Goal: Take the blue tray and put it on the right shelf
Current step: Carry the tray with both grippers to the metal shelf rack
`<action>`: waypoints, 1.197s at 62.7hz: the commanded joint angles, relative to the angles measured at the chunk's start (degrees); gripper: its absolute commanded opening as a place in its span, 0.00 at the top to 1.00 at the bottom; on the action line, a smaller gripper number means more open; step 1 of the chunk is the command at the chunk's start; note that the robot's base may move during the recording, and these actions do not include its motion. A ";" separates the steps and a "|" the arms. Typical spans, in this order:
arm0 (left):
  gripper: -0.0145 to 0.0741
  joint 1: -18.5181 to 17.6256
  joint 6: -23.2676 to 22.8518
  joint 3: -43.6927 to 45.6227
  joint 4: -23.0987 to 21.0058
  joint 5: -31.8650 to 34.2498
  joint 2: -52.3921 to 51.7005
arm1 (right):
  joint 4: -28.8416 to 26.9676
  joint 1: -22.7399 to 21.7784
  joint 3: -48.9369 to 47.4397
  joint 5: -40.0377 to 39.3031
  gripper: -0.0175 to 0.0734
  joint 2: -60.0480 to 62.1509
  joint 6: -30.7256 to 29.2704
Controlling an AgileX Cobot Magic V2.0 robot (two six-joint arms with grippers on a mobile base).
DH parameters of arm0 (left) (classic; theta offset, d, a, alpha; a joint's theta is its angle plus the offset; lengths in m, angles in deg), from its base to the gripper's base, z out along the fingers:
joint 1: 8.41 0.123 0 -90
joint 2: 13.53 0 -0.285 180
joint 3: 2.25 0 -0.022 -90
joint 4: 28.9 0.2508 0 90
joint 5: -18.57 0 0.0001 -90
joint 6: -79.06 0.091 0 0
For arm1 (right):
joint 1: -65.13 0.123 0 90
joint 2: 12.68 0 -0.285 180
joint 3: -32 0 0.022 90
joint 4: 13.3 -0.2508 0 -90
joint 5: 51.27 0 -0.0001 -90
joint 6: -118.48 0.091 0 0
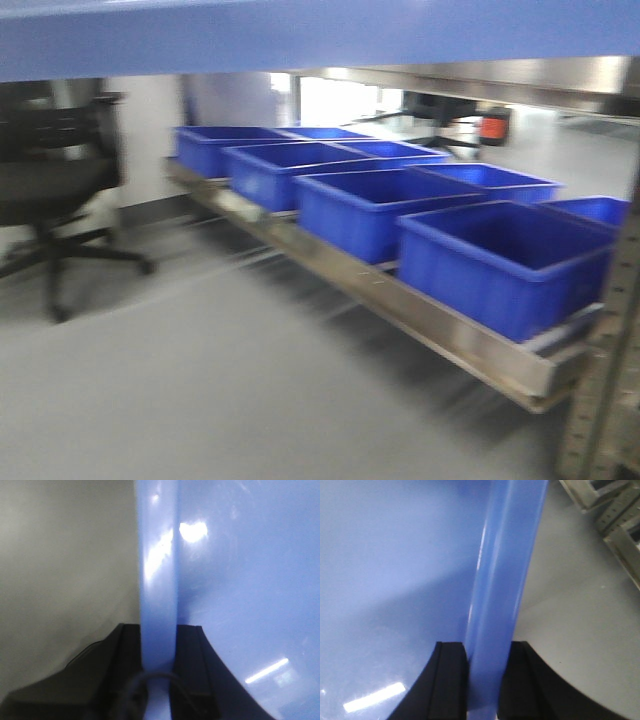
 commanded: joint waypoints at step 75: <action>0.89 0.06 1.14 1.43 1.26 -5.64 -1.96 | 2.79 -0.42 -2.10 -2.14 0.75 1.58 -1.54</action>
